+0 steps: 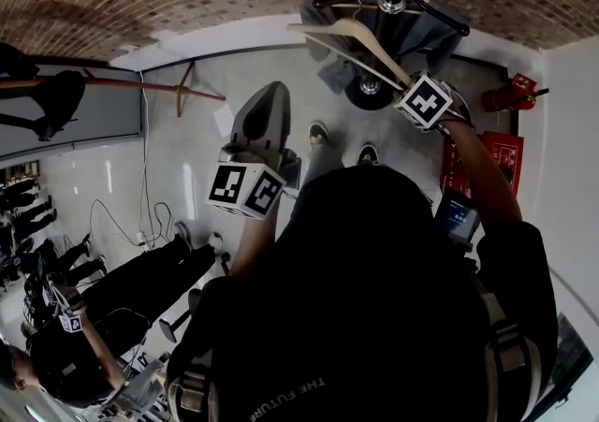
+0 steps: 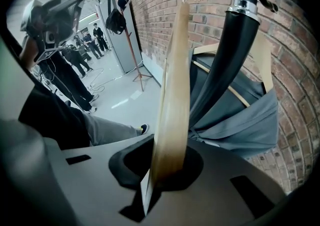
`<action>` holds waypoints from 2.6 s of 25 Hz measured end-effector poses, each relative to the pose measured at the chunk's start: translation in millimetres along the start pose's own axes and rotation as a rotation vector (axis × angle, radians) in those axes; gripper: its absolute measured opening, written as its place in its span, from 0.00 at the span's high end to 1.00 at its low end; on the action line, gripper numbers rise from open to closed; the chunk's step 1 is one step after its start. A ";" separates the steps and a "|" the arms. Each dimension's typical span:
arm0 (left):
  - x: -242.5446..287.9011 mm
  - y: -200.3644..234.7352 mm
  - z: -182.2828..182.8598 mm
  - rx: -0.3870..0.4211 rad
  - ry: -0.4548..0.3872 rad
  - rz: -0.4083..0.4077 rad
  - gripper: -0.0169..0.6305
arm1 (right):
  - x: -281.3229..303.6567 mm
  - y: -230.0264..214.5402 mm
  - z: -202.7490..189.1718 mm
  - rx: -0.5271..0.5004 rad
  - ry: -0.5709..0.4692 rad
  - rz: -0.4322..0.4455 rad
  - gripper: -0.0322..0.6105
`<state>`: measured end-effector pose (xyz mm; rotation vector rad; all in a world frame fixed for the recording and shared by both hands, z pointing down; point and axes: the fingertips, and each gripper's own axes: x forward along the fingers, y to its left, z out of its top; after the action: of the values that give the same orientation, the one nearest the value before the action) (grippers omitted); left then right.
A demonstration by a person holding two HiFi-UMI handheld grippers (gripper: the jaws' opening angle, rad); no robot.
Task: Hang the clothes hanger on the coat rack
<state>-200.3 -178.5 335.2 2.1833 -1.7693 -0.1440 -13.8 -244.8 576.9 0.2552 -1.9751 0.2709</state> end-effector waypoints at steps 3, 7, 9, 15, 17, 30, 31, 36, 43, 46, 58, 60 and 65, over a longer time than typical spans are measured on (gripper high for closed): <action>-1.0 -0.7 1.2 0.002 -0.004 0.004 0.95 | 2.5 -1.5 2.5 -0.003 -0.018 0.001 0.90; -1.0 -4.8 -0.9 -0.002 -0.006 0.005 0.95 | 3.3 -8.4 -2.3 -0.016 -0.030 -0.030 0.90; -0.8 -3.7 0.6 0.000 -0.007 0.006 0.95 | 4.2 -10.5 -1.0 -0.011 -0.044 -0.036 0.90; 2.0 -9.8 -3.0 0.010 -0.005 0.001 0.95 | 4.6 -14.2 -5.0 0.013 -0.077 -0.030 0.88; 3.8 -13.8 -4.3 0.013 -0.004 -0.007 0.95 | 1.1 -18.6 -7.1 0.029 -0.092 -0.040 0.82; 12.5 -21.3 -10.1 0.023 0.004 -0.037 0.95 | -41.4 -35.8 1.5 0.020 -0.208 -0.125 0.78; 13.3 -21.2 -10.6 0.022 0.005 -0.040 0.95 | -48.1 -35.6 4.2 0.018 -0.223 -0.130 0.78; 18.6 -27.1 -11.5 0.024 0.008 -0.063 0.95 | -90.7 -28.7 19.9 0.020 -0.339 -0.151 0.78; 23.4 -36.0 -12.3 0.029 0.013 -0.091 0.95 | -153.0 -6.3 50.3 -0.001 -0.557 -0.161 0.88; 25.6 -37.6 -13.8 0.032 0.015 -0.098 0.95 | -177.2 -4.6 63.7 0.009 -0.653 -0.194 0.91; 26.4 -27.8 -6.4 0.023 0.014 -0.092 0.95 | -239.7 -8.8 96.8 0.083 -0.935 -0.256 0.92; 23.5 -26.1 -5.2 0.025 0.010 -0.087 0.95 | -237.2 -7.5 95.7 0.077 -0.930 -0.257 0.92; 21.4 -24.8 -3.1 0.025 0.005 -0.082 0.95 | -233.3 -5.3 96.8 0.054 -0.910 -0.261 0.92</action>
<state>-171.4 -194.2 333.1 2.2730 -1.6883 -0.1359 -2.2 -266.2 325.4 0.7668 -2.7869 0.0243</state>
